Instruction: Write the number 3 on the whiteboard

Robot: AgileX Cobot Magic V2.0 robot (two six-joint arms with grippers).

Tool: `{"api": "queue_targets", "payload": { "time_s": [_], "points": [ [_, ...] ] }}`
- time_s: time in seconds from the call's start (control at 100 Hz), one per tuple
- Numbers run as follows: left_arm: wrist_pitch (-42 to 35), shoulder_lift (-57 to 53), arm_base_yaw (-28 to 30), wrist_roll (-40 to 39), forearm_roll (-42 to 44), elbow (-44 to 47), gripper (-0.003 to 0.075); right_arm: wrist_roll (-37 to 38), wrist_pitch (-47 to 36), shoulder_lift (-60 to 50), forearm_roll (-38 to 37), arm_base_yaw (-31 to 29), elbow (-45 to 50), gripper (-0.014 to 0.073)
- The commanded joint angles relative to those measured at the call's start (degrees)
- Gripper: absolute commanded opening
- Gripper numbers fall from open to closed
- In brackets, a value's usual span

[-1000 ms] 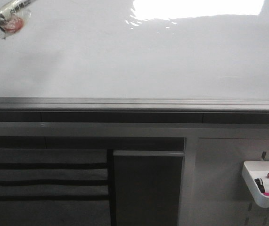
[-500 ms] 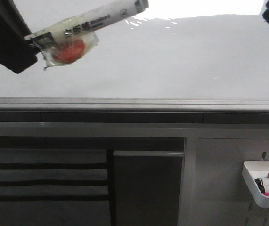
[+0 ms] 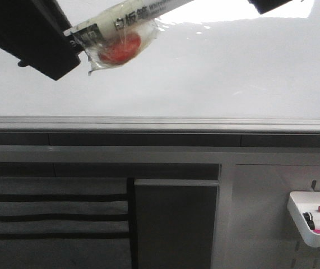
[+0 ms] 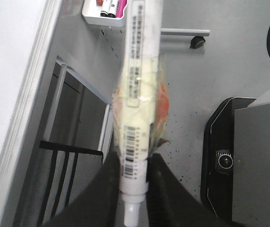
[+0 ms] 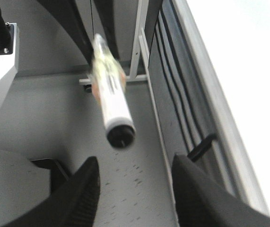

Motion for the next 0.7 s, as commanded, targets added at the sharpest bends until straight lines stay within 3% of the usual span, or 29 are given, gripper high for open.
{"api": "queue_targets", "payload": {
  "time_s": [0.0, 0.33, 0.39, 0.52, 0.69],
  "points": [
    [-2.75, -1.0, -0.43, 0.2, -2.18, -2.12, -0.002, -2.89, -4.97, -0.23, 3.07, 4.25, -1.92, 0.0314],
    [-2.88, -1.0, -0.43, 0.2, -2.18, -2.12, -0.002, -3.14, -14.5, 5.78, 2.9, 14.98, -2.22, 0.0314],
    [-2.88, -1.0, -0.43, 0.2, -2.18, -2.12, -0.002, -2.12, -13.86, 6.43, 3.14, 15.38, -2.98, 0.0314],
    [-2.88, -1.0, -0.43, 0.2, -1.52, -2.12, -0.002, 9.12, -10.41, 7.21, 1.91, 14.64, -6.59, 0.0314],
    [-3.01, -1.0, -0.43, 0.2, -1.52, -2.12, -0.002, 12.2, -6.47, 7.38, -1.02, 12.96, -9.05, 0.0314]
  ]
}}
